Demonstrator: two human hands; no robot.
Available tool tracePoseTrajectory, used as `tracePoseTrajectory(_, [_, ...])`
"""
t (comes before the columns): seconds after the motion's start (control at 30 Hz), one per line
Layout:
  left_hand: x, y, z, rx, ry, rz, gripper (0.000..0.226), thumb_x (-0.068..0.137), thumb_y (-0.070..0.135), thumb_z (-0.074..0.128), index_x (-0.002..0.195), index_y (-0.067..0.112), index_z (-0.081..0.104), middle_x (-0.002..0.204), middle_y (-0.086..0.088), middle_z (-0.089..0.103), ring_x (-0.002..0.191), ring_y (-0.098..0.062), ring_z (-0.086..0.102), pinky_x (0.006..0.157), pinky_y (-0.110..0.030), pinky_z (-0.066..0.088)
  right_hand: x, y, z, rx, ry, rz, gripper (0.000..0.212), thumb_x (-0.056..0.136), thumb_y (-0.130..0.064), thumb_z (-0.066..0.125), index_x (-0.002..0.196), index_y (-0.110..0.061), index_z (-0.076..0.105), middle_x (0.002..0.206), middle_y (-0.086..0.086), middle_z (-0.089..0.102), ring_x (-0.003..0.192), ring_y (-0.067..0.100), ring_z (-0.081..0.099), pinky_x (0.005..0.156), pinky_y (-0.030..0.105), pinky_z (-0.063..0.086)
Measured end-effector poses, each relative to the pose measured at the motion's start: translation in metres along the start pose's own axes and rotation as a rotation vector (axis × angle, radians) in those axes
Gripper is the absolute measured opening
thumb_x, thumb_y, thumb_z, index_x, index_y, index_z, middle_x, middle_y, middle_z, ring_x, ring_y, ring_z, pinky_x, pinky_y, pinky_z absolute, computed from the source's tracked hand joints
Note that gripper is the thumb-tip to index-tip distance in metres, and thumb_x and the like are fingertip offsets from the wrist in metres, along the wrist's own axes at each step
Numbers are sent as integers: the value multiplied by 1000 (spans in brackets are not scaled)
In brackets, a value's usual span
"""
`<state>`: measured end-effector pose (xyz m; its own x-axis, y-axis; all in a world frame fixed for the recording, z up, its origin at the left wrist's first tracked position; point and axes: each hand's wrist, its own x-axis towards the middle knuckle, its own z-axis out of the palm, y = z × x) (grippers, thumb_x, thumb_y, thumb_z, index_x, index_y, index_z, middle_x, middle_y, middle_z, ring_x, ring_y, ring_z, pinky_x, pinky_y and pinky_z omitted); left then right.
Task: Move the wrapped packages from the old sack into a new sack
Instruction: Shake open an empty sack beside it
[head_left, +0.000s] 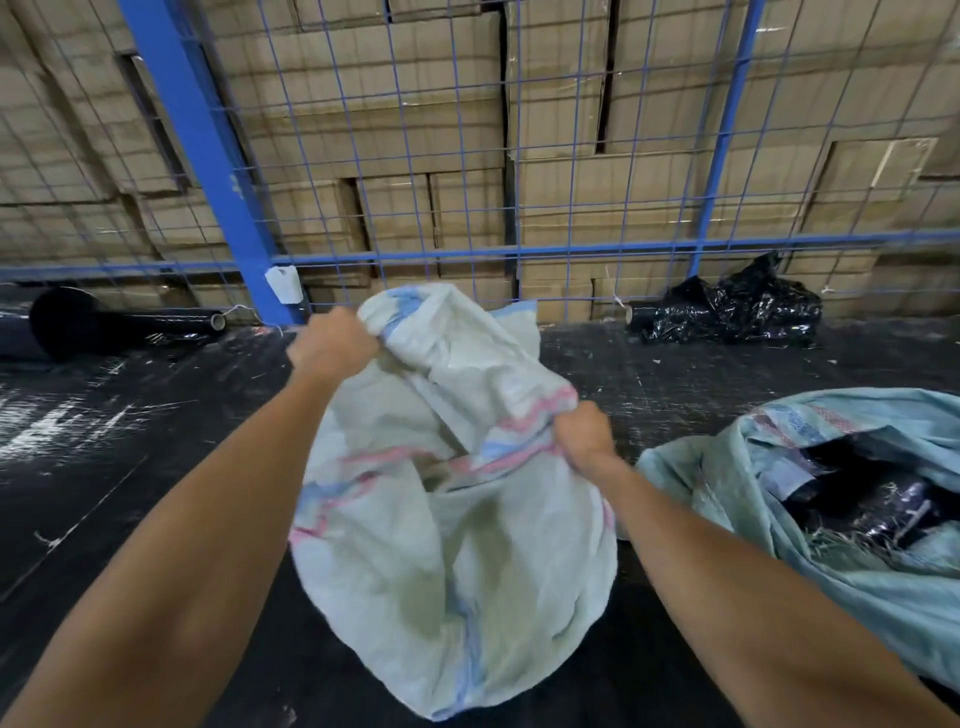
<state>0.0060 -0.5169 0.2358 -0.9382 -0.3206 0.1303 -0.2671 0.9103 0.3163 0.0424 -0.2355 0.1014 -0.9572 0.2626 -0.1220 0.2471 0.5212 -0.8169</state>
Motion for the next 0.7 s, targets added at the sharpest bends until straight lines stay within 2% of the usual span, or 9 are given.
tracePoseTrajectory(0.07, [5, -37, -4, 289, 125, 1, 36, 89, 29, 62, 119, 10, 61, 119, -17, 63, 109, -40, 62, 90, -48, 49, 4, -1, -31, 287, -98, 180, 26, 71, -15, 45, 78, 4, 62, 74, 20, 63, 71, 28, 59, 53, 24, 49])
tracePoseTrajectory(0.17, [7, -65, 7, 479, 126, 86, 43, 89, 23, 63, 130, 16, 52, 123, -16, 61, 113, -40, 60, 97, -51, 47, 7, -16, -65, 516, -346, 289, 27, 87, -10, 40, 76, -4, 63, 67, 15, 61, 62, 28, 61, 60, 29, 54])
tracePoseTrajectory(0.3, [3, -21, -1, 358, -236, 267, 136, 64, 54, 86, 155, 34, -13, 163, -19, 15, 150, -37, 16, 117, -63, 10, 33, -38, -66, 360, -236, 173, 24, 87, -9, 46, 73, -7, 65, 72, 15, 65, 50, 22, 63, 57, 25, 50])
tracePoseTrajectory(0.37, [-14, 25, -3, 134, -323, 495, 154, 49, 64, 88, 149, 41, -27, 167, -9, -6, 154, -27, -5, 118, -64, -5, 39, -48, -61, 316, -290, 155, 19, 81, -11, 54, 69, -6, 68, 70, 13, 70, 48, 18, 66, 49, 18, 48])
tracePoseTrajectory(0.43, [-36, 65, 8, 102, -294, 693, 143, 50, 60, 87, 153, 44, -11, 165, -5, 19, 153, -24, 13, 120, -60, 0, 30, -60, -60, 287, -358, 101, 32, 81, -8, 55, 52, -9, 69, 61, 6, 69, 46, 14, 64, 44, 14, 44])
tracePoseTrajectory(0.47, [-41, 75, 18, 85, -304, 737, 120, 56, 53, 86, 152, 41, 15, 152, -2, 45, 145, -26, 35, 119, -54, 17, 28, -65, -61, 278, -401, 52, 49, 85, -2, 49, 38, -10, 63, 49, 1, 63, 42, 12, 60, 41, 13, 41])
tracePoseTrajectory(0.53, [-39, 77, 33, 32, -299, 658, 45, 69, 42, 74, 110, 27, 61, 106, -1, 68, 110, -31, 63, 88, -38, 48, 25, -78, -65, 294, -503, 17, 46, 85, -6, 52, 42, -10, 66, 48, 1, 61, 48, 16, 60, 49, 16, 46])
tracePoseTrajectory(0.6, [-28, 68, 37, -10, -206, 465, 22, 78, 40, 64, 83, 18, 60, 92, -3, 66, 89, -32, 65, 70, -35, 48, 22, -82, -76, 347, -613, -43, 26, 78, -30, 73, 97, -12, 76, 92, 4, 75, 83, 18, 71, 84, 30, 55])
tracePoseTrajectory(0.7, [-15, 62, 34, -73, -121, 275, 24, 83, 34, 62, 82, 11, 58, 87, -9, 61, 80, -32, 62, 69, -37, 52, 29, -54, -89, 382, -556, -210, 92, 77, -42, 81, 152, -33, 30, 134, -21, 48, 116, 2, 56, 108, 34, 43])
